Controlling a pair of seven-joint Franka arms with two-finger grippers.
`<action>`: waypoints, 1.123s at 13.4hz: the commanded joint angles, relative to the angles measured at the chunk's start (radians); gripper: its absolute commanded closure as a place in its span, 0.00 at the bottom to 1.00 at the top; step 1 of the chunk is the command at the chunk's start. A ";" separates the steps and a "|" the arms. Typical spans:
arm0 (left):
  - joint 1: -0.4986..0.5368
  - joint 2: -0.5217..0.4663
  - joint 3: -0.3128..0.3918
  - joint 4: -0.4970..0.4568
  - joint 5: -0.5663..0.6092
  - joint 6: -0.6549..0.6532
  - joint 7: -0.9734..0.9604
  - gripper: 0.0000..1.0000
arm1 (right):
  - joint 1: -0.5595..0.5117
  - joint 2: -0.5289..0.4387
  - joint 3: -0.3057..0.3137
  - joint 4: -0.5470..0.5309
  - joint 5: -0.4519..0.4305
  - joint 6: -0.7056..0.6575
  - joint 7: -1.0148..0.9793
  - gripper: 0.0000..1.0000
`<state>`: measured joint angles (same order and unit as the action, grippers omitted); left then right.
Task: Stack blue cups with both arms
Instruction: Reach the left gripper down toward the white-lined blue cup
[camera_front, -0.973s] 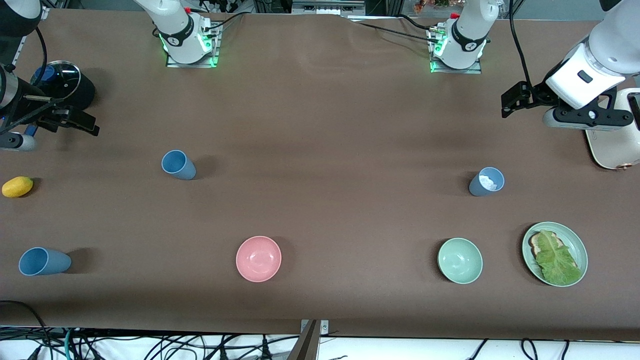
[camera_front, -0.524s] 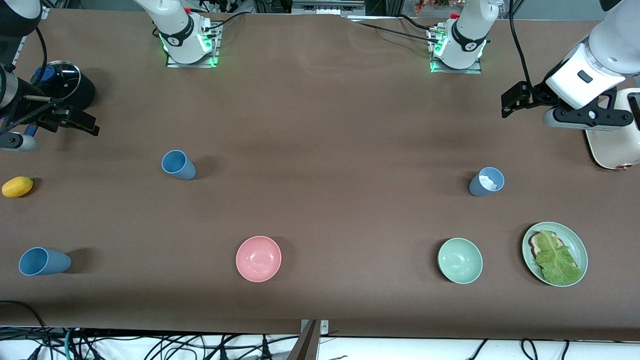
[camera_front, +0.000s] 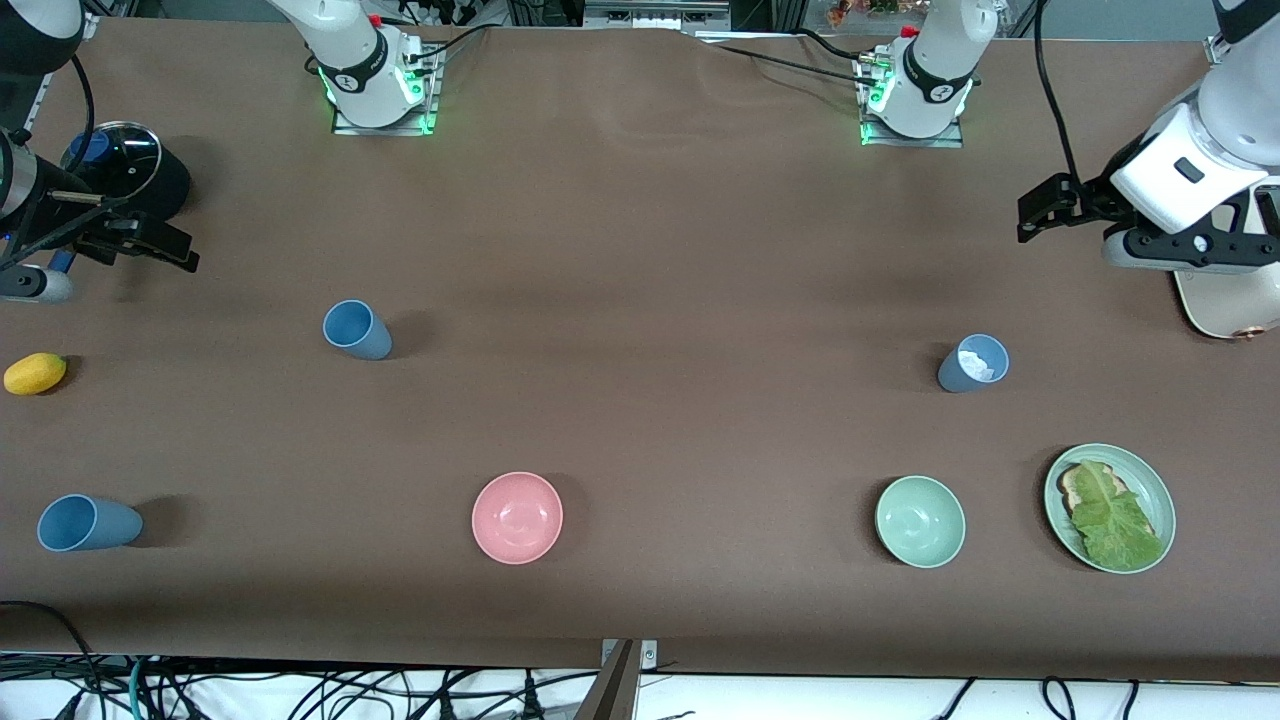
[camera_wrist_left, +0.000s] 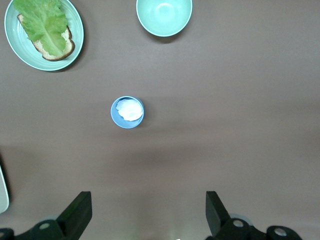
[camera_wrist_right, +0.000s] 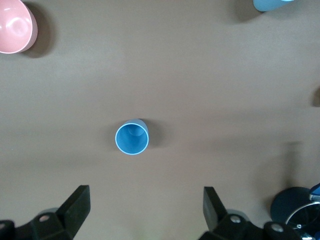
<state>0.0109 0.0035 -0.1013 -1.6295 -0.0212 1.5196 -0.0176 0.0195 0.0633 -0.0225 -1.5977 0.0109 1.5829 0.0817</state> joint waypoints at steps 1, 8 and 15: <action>0.021 0.039 0.000 0.002 -0.014 -0.012 0.068 0.00 | -0.010 -0.002 0.009 0.004 -0.003 -0.007 -0.003 0.00; 0.073 0.102 0.000 -0.007 0.076 0.085 0.137 0.00 | -0.010 -0.002 0.009 0.004 -0.002 -0.007 -0.003 0.00; 0.127 0.115 -0.001 -0.252 0.060 0.386 0.209 0.00 | -0.010 -0.002 0.009 0.004 -0.003 -0.007 -0.003 0.00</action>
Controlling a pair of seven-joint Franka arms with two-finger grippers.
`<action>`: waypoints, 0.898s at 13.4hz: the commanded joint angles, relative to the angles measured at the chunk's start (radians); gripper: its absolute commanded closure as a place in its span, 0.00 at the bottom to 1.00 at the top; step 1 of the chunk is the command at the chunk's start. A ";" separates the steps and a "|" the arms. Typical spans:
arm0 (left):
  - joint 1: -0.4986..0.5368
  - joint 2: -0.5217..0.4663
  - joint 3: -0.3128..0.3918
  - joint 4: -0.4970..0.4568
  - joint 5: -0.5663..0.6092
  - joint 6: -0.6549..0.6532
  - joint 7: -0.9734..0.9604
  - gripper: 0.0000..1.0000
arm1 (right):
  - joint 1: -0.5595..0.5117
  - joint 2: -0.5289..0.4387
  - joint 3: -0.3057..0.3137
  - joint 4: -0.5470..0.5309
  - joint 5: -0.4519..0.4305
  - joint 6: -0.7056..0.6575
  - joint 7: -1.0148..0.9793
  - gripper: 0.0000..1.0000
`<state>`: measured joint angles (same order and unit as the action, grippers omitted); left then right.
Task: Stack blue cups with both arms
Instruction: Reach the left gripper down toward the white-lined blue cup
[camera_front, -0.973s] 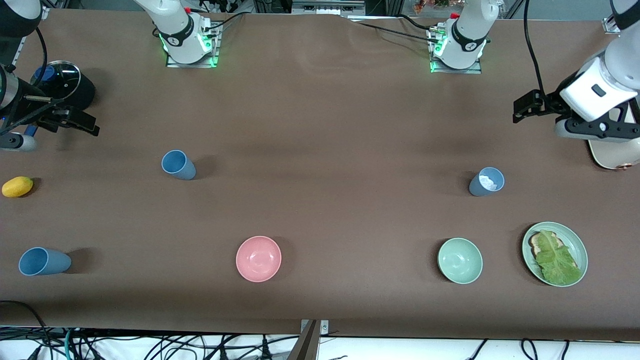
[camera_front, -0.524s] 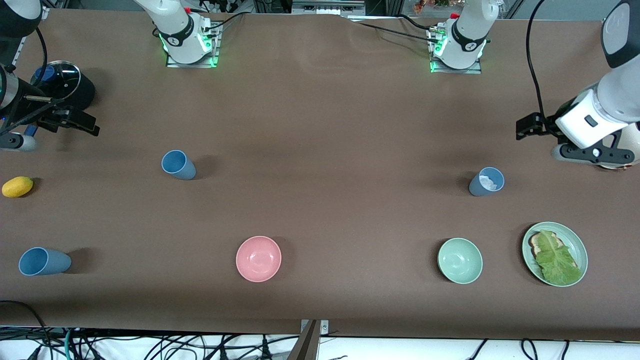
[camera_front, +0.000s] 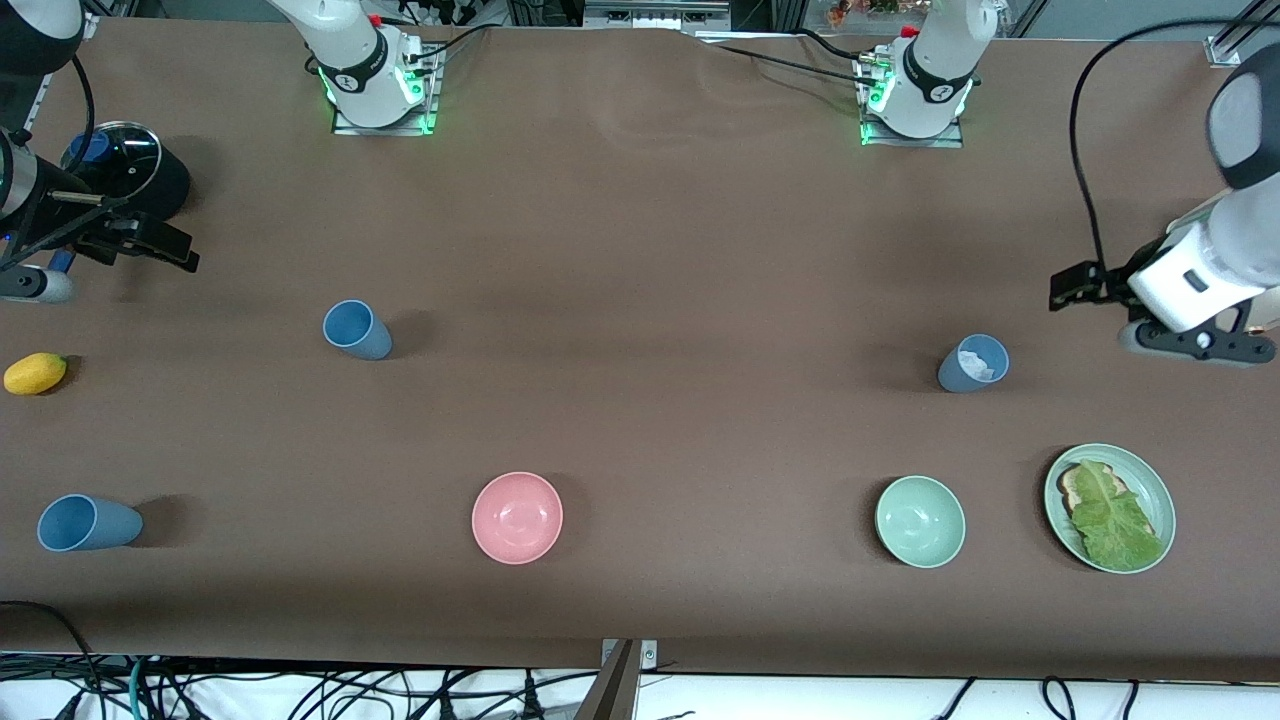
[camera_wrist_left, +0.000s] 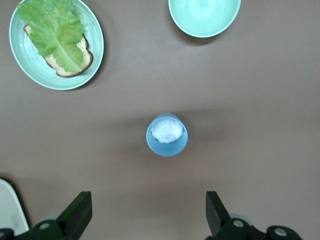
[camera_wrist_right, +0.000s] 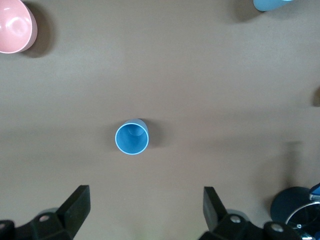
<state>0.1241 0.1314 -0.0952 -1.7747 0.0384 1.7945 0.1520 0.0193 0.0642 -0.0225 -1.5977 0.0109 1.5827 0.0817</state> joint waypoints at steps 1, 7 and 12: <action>0.014 -0.010 -0.008 -0.145 0.000 0.155 0.058 0.00 | -0.010 -0.003 0.009 0.002 -0.002 -0.007 -0.003 0.00; 0.072 0.056 -0.008 -0.351 0.015 0.457 0.176 0.00 | -0.012 0.029 0.007 -0.002 -0.016 -0.003 -0.013 0.00; 0.081 0.197 -0.008 -0.335 0.002 0.552 0.179 0.23 | -0.013 0.161 0.009 -0.040 -0.055 0.025 -0.085 0.00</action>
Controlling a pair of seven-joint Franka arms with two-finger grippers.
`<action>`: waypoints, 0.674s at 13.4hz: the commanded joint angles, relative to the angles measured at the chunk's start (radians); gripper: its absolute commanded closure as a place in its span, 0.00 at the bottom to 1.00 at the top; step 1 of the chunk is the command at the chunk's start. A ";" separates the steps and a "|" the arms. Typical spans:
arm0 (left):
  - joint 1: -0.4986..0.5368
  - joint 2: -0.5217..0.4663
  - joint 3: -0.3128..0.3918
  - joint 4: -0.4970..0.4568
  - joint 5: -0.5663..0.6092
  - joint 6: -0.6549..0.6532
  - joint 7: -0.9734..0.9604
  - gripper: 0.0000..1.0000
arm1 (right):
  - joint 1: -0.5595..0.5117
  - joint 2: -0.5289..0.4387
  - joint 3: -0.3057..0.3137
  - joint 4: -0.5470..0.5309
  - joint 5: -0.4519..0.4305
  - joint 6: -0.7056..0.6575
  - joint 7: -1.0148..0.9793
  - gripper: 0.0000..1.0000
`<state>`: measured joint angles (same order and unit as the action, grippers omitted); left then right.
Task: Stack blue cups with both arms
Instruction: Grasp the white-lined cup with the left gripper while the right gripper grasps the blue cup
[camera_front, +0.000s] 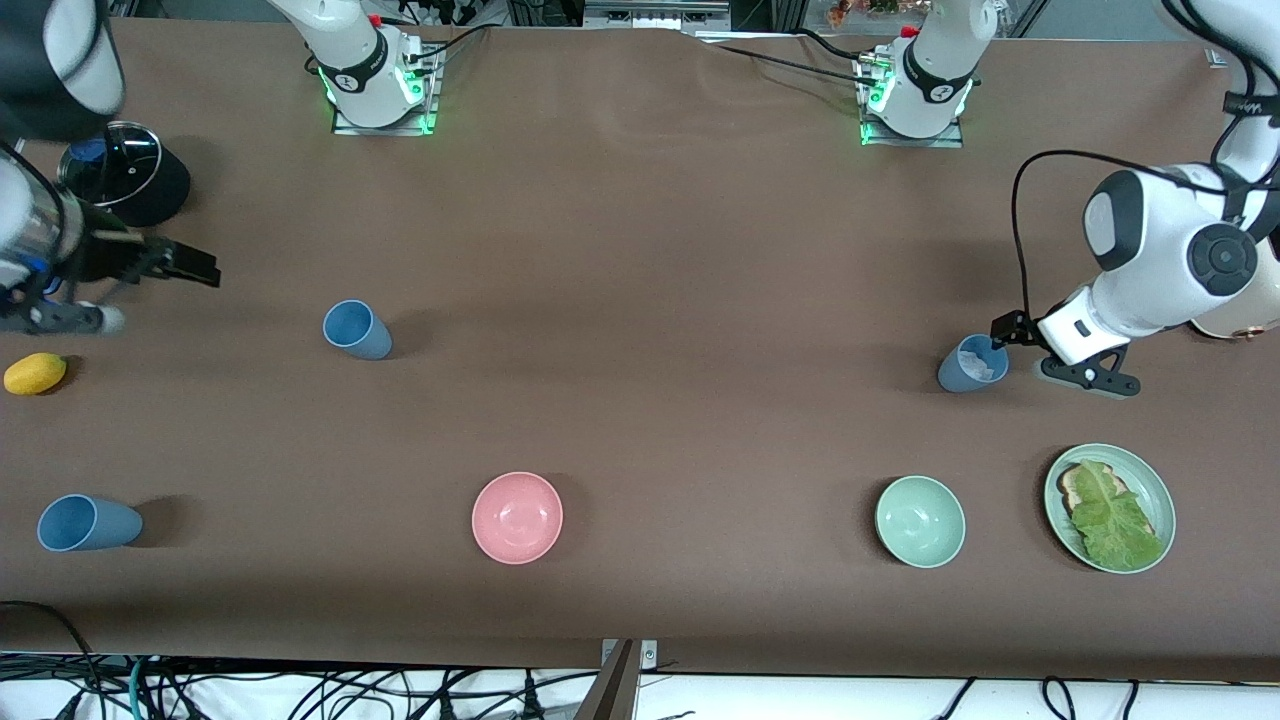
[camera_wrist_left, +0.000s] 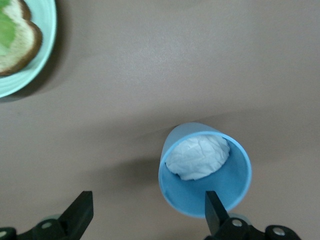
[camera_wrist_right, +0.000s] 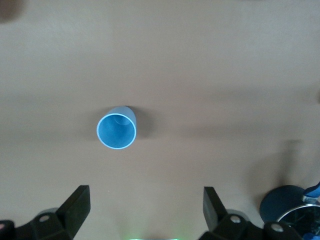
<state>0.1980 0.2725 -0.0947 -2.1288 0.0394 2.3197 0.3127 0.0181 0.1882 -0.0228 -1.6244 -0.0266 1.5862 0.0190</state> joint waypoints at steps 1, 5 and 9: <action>0.008 0.072 -0.010 0.020 -0.003 0.045 0.019 0.35 | -0.012 0.034 0.009 -0.058 -0.018 0.067 -0.022 0.00; -0.008 0.123 -0.013 0.039 -0.003 0.064 -0.018 1.00 | -0.010 0.019 0.009 -0.273 -0.016 0.309 -0.021 0.00; -0.006 0.108 -0.063 0.062 -0.003 0.004 -0.050 1.00 | -0.010 0.027 0.014 -0.435 -0.016 0.547 -0.031 0.00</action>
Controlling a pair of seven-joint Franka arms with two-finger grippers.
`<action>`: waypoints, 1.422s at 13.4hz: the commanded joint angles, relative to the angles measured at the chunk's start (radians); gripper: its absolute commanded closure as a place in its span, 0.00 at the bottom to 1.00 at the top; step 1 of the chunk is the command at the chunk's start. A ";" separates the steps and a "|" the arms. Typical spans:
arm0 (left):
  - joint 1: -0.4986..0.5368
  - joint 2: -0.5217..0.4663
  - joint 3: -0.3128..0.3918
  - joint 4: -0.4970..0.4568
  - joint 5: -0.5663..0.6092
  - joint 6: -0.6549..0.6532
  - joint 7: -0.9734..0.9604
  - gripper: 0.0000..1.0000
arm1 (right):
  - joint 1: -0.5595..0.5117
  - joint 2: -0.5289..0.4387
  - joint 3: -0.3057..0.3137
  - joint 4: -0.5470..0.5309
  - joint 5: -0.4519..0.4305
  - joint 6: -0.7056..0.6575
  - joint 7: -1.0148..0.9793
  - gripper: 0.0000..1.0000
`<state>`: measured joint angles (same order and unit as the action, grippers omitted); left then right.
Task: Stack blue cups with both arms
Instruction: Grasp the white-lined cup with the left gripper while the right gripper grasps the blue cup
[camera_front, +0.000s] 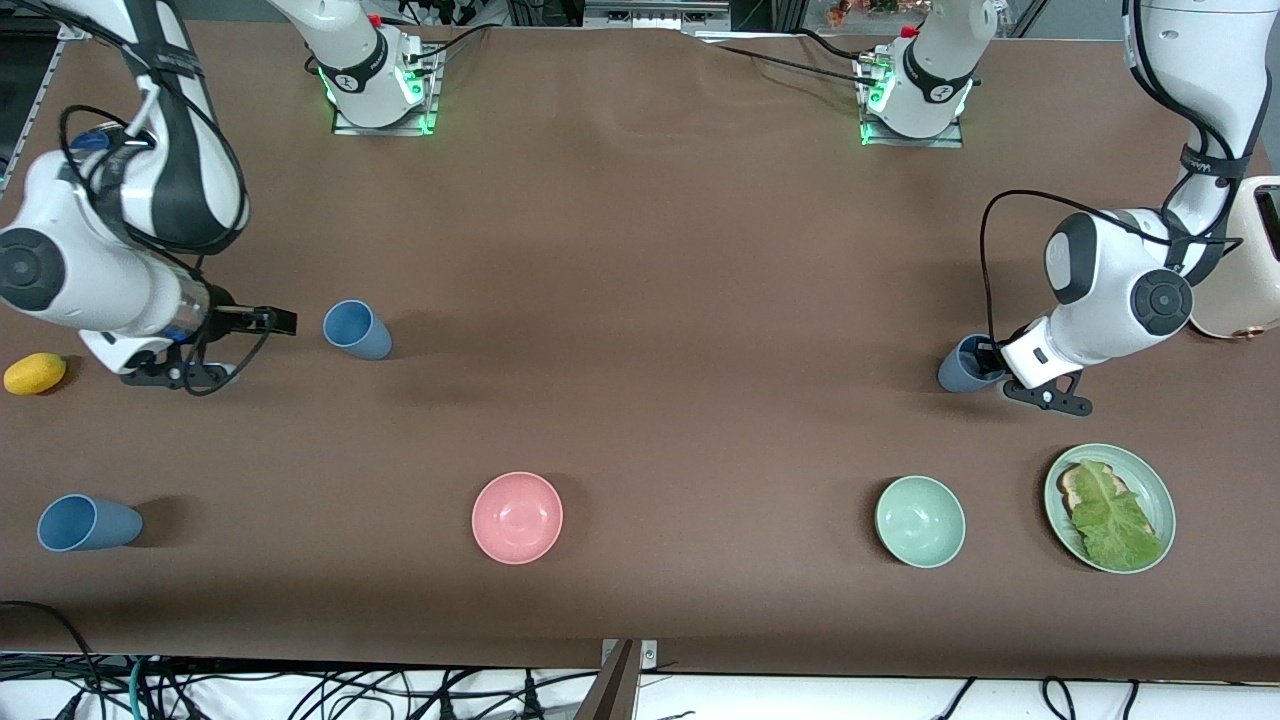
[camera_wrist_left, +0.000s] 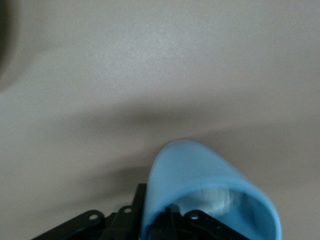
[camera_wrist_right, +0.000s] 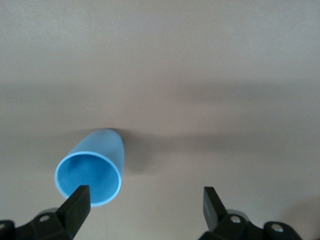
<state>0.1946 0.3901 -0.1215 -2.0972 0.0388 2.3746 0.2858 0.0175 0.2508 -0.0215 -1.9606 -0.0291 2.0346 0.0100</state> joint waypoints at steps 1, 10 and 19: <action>-0.003 -0.016 -0.061 0.049 -0.003 -0.086 -0.055 1.00 | -0.008 -0.030 0.015 -0.127 -0.014 0.137 -0.022 0.00; -0.123 0.059 -0.376 0.189 -0.048 -0.218 -0.695 1.00 | 0.004 -0.005 0.041 -0.185 -0.014 0.184 -0.024 0.00; -0.267 0.193 -0.371 0.266 -0.030 -0.074 -0.909 0.35 | 0.004 0.044 0.051 -0.187 -0.009 0.182 -0.022 0.78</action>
<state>-0.0691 0.5832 -0.4946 -1.8572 0.0067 2.3140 -0.6135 0.0272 0.2936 0.0217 -2.1366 -0.0292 2.2132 -0.0078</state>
